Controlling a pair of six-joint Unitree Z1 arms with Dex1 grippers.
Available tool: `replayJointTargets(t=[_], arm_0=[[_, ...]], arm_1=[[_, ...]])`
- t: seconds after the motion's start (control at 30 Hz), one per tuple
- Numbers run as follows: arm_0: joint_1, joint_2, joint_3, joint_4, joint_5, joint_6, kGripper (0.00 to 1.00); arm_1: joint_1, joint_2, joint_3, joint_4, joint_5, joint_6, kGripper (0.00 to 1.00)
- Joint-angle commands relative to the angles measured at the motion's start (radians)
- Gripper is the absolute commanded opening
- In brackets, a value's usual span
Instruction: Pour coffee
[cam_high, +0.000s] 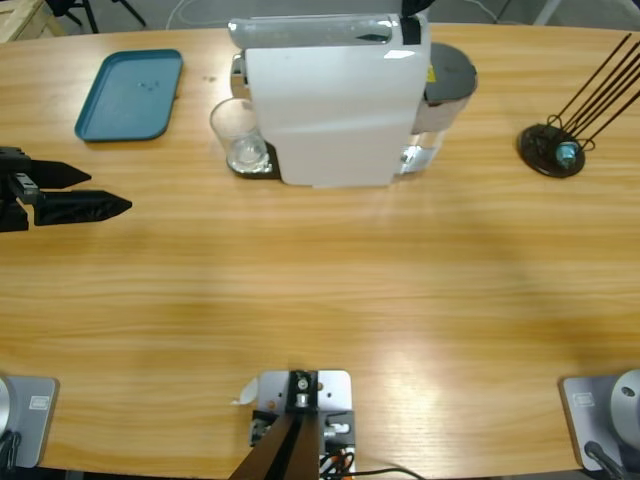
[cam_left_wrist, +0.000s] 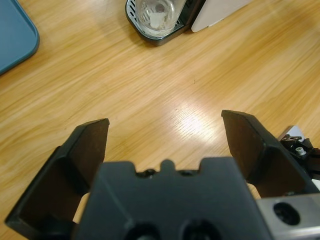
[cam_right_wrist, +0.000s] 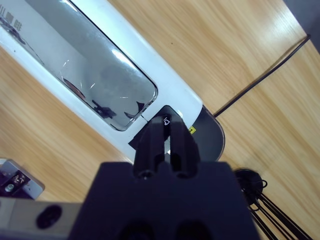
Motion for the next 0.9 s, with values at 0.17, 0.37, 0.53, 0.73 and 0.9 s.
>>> replayJointTargets(t=[0.17,0.37,0.53,0.73,0.9], arm_0=[[0.01,0.002,0.034,-0.011,-0.019,-0.004,0.973],[0.01,0.003,0.034,-0.011,-0.019,-0.004,0.973],[0.01,0.005,0.034,-0.011,-0.019,-0.002,0.973],[0.01,-0.002,0.034,-0.011,-0.019,-0.002,0.977],[0.01,-0.002,0.034,-0.013,-0.019,-0.002,0.982]], arm_1=[[-0.01,0.013,0.143,-0.048,-0.001,0.0,0.0],[-0.01,0.0,0.186,-0.075,0.003,0.004,0.0],[-0.01,-0.024,0.039,-0.042,-0.036,0.003,0.0],[-0.011,-0.076,-0.192,0.038,-0.115,-0.002,1.0],[-0.011,-0.105,-0.147,0.049,-0.117,0.002,1.0]])
